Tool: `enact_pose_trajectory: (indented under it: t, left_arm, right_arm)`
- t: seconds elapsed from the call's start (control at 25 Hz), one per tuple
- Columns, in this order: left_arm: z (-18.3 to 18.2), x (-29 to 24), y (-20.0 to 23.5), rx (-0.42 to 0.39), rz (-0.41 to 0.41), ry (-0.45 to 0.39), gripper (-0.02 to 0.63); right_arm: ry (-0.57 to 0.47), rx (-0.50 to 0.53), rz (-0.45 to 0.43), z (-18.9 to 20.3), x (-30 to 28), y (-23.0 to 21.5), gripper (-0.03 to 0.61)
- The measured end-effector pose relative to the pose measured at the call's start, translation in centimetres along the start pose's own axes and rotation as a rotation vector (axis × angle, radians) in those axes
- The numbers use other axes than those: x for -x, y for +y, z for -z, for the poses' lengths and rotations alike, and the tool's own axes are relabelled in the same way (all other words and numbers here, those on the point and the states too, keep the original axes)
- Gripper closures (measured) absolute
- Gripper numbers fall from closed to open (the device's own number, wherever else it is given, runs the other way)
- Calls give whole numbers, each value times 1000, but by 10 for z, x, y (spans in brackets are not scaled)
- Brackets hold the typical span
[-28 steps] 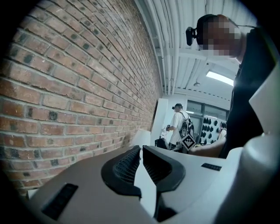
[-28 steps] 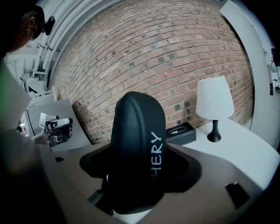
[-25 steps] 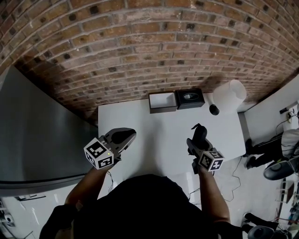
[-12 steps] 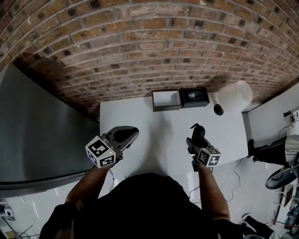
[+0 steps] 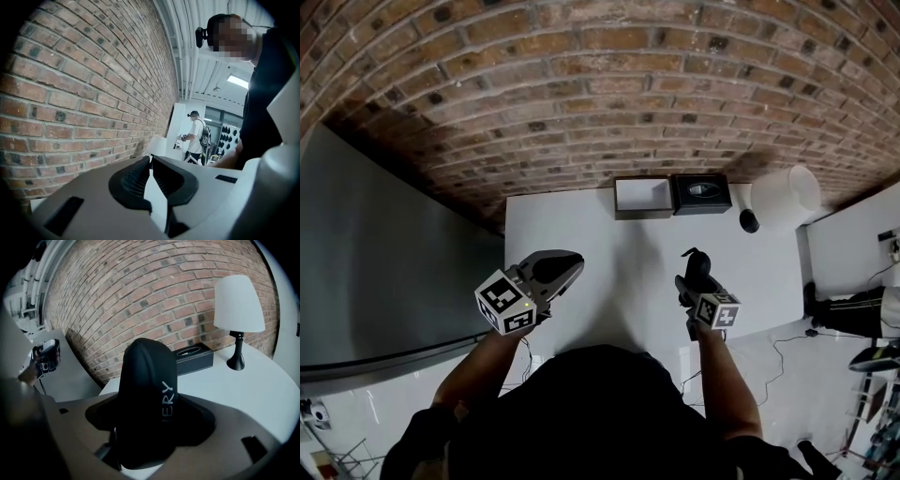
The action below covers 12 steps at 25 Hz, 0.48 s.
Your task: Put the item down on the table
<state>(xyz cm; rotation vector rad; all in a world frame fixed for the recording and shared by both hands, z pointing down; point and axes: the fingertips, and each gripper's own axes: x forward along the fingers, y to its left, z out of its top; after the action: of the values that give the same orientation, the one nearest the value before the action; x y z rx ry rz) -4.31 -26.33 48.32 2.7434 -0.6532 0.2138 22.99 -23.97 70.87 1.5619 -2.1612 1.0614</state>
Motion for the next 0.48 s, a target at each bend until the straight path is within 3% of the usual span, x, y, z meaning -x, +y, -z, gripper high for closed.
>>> enact_pose_trajectory:
  t: [0.48]
  left_arm:
    - [7,-5,9,10,-28,29,575]
  right_arm:
    - [124,54,17,36,-37,-24,238]
